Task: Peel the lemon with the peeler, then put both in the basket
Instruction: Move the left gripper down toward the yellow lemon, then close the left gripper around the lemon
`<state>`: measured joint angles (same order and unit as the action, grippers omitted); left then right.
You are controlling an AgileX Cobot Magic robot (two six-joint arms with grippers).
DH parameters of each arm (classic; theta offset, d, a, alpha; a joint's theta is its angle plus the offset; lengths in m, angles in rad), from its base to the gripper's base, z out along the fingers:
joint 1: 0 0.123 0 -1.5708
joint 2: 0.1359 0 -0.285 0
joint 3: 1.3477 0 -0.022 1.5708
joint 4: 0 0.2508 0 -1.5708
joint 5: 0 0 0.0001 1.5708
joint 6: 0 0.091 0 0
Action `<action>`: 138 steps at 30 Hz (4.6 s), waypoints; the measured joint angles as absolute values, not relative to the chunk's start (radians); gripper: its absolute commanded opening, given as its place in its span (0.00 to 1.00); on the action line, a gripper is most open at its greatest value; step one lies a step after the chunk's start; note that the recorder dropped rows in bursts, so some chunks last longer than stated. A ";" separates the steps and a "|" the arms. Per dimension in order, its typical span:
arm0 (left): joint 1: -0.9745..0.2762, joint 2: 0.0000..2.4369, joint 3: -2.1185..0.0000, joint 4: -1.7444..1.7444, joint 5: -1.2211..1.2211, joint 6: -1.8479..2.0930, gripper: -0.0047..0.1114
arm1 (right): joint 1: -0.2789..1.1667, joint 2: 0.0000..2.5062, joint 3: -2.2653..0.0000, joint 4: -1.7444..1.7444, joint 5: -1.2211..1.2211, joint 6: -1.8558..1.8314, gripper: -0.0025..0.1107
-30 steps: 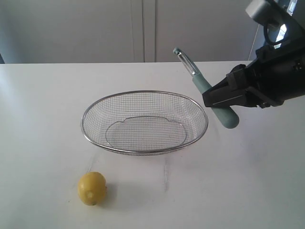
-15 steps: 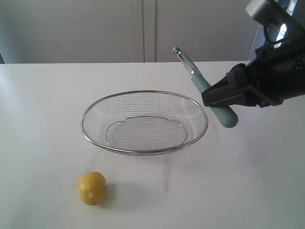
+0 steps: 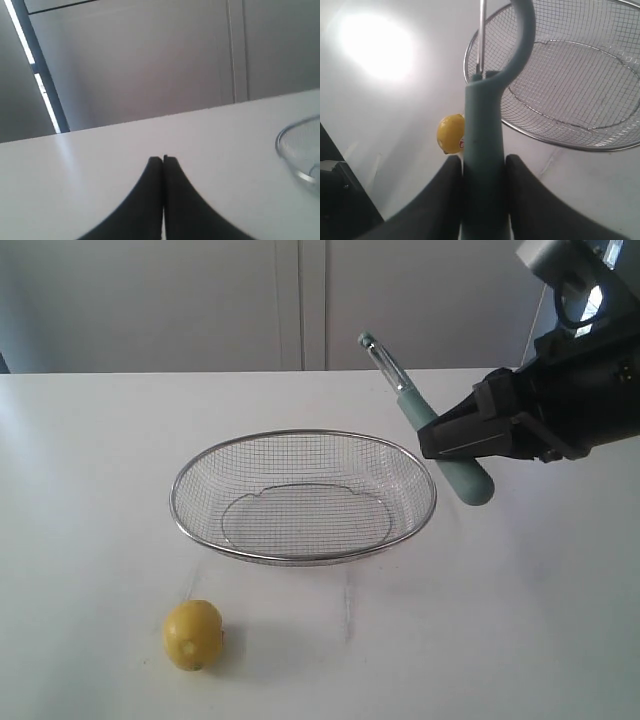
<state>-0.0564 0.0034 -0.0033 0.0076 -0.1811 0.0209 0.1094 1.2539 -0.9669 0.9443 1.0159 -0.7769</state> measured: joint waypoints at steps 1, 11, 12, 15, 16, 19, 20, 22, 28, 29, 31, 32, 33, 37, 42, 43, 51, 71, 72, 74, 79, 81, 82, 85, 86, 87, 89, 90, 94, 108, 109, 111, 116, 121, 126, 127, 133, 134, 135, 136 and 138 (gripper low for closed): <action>-0.056 0.003 -0.003 0.008 -0.200 -0.049 0.04 | 0.109 1.254 -0.967 0.946 1.018 -0.777 0.02; -0.056 0.043 -0.238 0.059 0.135 -0.552 0.04 | 0.109 1.254 -0.967 0.958 1.031 -0.777 0.02; -0.056 0.061 -0.269 0.060 0.182 -0.529 0.04 | 0.109 1.254 -0.967 0.958 1.033 -0.777 0.02; -0.056 0.137 -0.389 0.068 0.335 -0.403 0.04 | 0.109 1.254 -0.967 0.959 1.039 -0.777 0.02; -0.055 0.170 -0.430 0.068 0.393 -0.354 0.04 | 0.109 1.254 -0.967 0.960 1.041 -0.777 0.02; -0.055 0.280 -0.543 0.052 0.576 -0.204 0.04 | 0.109 1.254 -0.967 0.960 1.043 -0.777 0.02; -0.055 0.318 -0.579 0.035 0.639 -0.142 0.04 | 0.109 1.254 -0.967 0.960 1.043 -0.777 0.02; -0.055 0.387 -0.635 -0.029 0.747 -0.022 0.04 | 0.109 1.254 -0.967 0.960 1.043 -0.779 0.02; -0.055 0.546 -0.682 -0.565 0.940 0.365 0.04 | 0.109 1.254 -0.967 0.960 1.050 -0.793 0.02; -0.055 0.562 -0.674 -0.677 0.952 0.438 0.04 | 0.109 1.254 -0.967 0.960 1.053 -0.793 0.02; -0.055 0.585 -0.657 -0.828 0.961 0.538 0.04 | 0.109 1.254 -0.967 0.960 1.054 -0.795 0.02; -0.055 0.596 -0.649 -0.876 0.961 0.568 0.04 | 0.109 1.254 -0.967 0.960 1.054 -0.795 0.02; -0.055 0.608 -0.639 -0.906 0.956 0.588 0.04 | 0.109 1.254 -0.967 0.960 1.054 -0.795 0.02; -0.055 0.650 -0.625 -0.969 0.950 0.619 0.04 | 0.109 1.254 -0.967 0.960 1.054 -0.795 0.02; -0.084 0.697 -0.625 -0.984 0.916 0.625 0.04 | 0.109 1.254 -0.967 0.960 1.054 -0.795 0.02; -0.096 0.709 -0.625 -0.984 0.903 0.625 0.04 | 0.109 1.254 -0.967 0.960 1.053 -0.795 0.02; -0.286 0.860 -0.625 -0.862 0.724 0.562 0.04 | 0.109 1.254 -0.967 0.960 1.047 -0.795 0.02; -0.799 1.357 -0.878 0.131 0.585 -0.504 0.04 | 0.109 1.254 -0.967 0.961 1.043 -0.795 0.02; -0.799 1.359 -0.884 0.191 0.617 -0.593 0.04 | 0.109 1.254 -0.967 0.961 1.043 -0.795 0.02; -0.799 1.362 -0.891 0.257 0.647 -0.708 0.04 | 0.109 1.254 -0.967 0.961 1.043 -0.795 0.02; -0.799 1.362 -0.893 0.281 0.644 -0.804 0.16 | 0.109 1.254 -0.967 0.961 1.043 -0.795 0.02; -0.799 1.362 -0.893 0.275 0.624 -0.824 0.30 | 0.109 1.254 -0.967 0.961 1.043 -0.795 0.02; -0.799 1.362 -0.893 0.270 0.613 -0.836 0.37 | 0.109 1.254 -0.967 0.961 1.043 -0.795 0.02; -0.799 1.366 -0.893 0.241 0.578 -0.866 0.66 | 0.109 1.254 -0.967 0.961 1.043 -0.795 0.02; -0.799 1.371 -0.893 0.230 0.571 -0.871 0.76 | 0.109 1.254 -0.967 0.961 1.043 -0.795 0.02; -0.799 1.376 -0.893 0.218 0.561 -0.876 0.85 | 0.109 1.254 -0.967 0.961 1.043 -0.795 0.02; -0.799 1.390 -0.896 0.195 0.548 -0.881 0.95 | 0.109 1.254 -0.967 0.961 1.043 -0.795 0.02; -0.799 1.400 -0.896 0.188 0.542 -0.882 0.94 | 0.109 1.254 -0.967 0.961 1.043 -0.795 0.02; -0.799 1.441 -0.896 0.177 0.531 -0.908 0.94 | 0.109 1.254 -0.967 0.961 1.043 -0.795 0.02; -0.799 1.597 -0.896 0.176 0.469 -0.933 0.94 | 0.109 1.254 -0.967 0.961 1.043 -0.795 0.02; -0.799 1.607 -0.896 0.176 0.461 -0.933 0.94 | 0.109 1.254 -0.967 0.961 1.043 -0.795 0.02; -0.799 1.625 -0.896 0.176 0.448 -0.933 0.94 | 0.109 1.254 -0.967 0.961 1.043 -0.795 0.02; -0.799 1.662 -0.896 0.176 0.396 -0.933 0.94 | 0.109 1.254 -0.967 0.961 1.043 -0.795 0.02; -0.799 1.694 -0.896 0.176 0.383 -0.933 0.94 | 0.109 1.254 -0.967 0.961 1.043 -0.795 0.02; -0.799 1.713 -0.896 0.176 0.381 -0.933 0.92 | 0.109 1.254 -0.967 0.961 1.047 -0.795 0.02; -0.799 1.713 -0.896 0.176 0.381 -0.933 0.86 | 0.109 1.254 -0.967 0.961 1.047 -0.795 0.02; -0.799 1.713 -0.896 0.171 0.390 -0.937 0.05 | 0.109 1.254 -0.967 0.961 1.047 -0.795 0.02; -0.799 1.713 -0.896 0.174 0.388 -0.937 0.05 | 0.109 1.254 -0.967 0.961 1.047 -0.795 0.02; -0.799 1.713 -0.896 0.180 0.382 -0.929 0.05 | 0.109 1.254 -0.967 0.961 1.047 -0.795 0.02; -0.799 1.713 -0.896 0.194 0.371 -0.916 0.05 | 0.109 1.254 -0.967 0.961 1.047 -0.795 0.02; -0.799 1.710 -0.896 0.214 0.357 -0.875 0.05 | 0.109 1.254 -0.967 0.961 1.047 -0.795 0.02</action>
